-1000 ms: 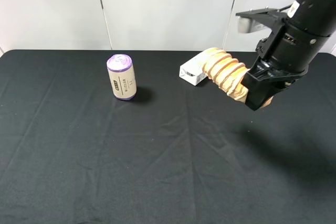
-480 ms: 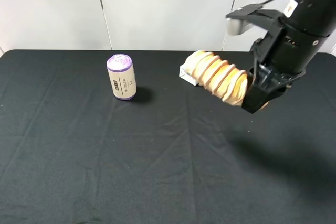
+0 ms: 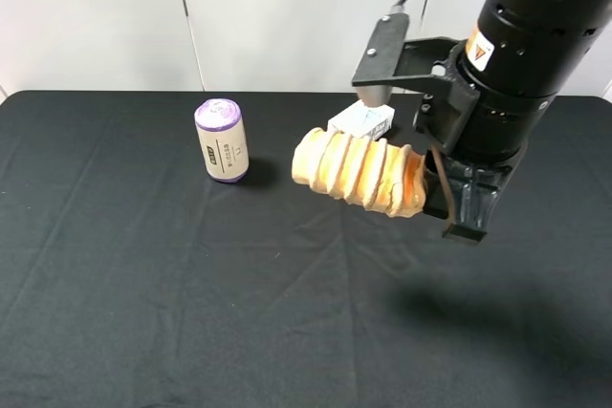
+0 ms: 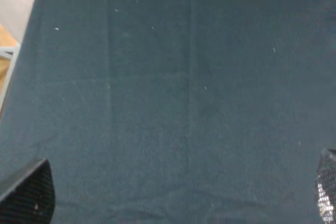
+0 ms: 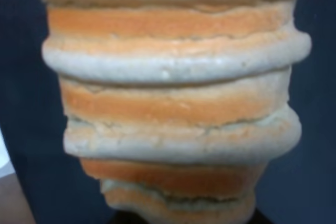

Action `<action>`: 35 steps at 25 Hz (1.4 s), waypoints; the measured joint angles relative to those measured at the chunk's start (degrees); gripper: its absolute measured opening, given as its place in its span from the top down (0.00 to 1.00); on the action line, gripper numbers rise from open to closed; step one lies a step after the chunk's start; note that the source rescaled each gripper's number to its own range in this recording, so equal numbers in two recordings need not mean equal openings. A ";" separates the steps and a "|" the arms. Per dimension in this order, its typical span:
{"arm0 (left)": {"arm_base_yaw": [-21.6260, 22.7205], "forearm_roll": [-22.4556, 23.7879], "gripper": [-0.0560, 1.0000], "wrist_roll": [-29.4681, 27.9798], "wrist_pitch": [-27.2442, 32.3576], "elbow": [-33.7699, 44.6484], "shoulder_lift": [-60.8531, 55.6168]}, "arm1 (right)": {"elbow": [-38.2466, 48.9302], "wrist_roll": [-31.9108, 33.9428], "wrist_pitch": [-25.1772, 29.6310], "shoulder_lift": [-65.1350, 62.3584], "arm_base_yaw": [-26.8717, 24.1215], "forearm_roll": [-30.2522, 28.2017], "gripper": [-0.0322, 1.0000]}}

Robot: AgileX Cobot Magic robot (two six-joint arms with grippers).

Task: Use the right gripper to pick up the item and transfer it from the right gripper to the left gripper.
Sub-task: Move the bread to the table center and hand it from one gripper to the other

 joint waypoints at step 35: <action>-22.57 -57.58 0.02 35.42 -20.67 -3.28 48.11 | -2.32 -2.52 -0.06 0.00 0.68 9.52 0.95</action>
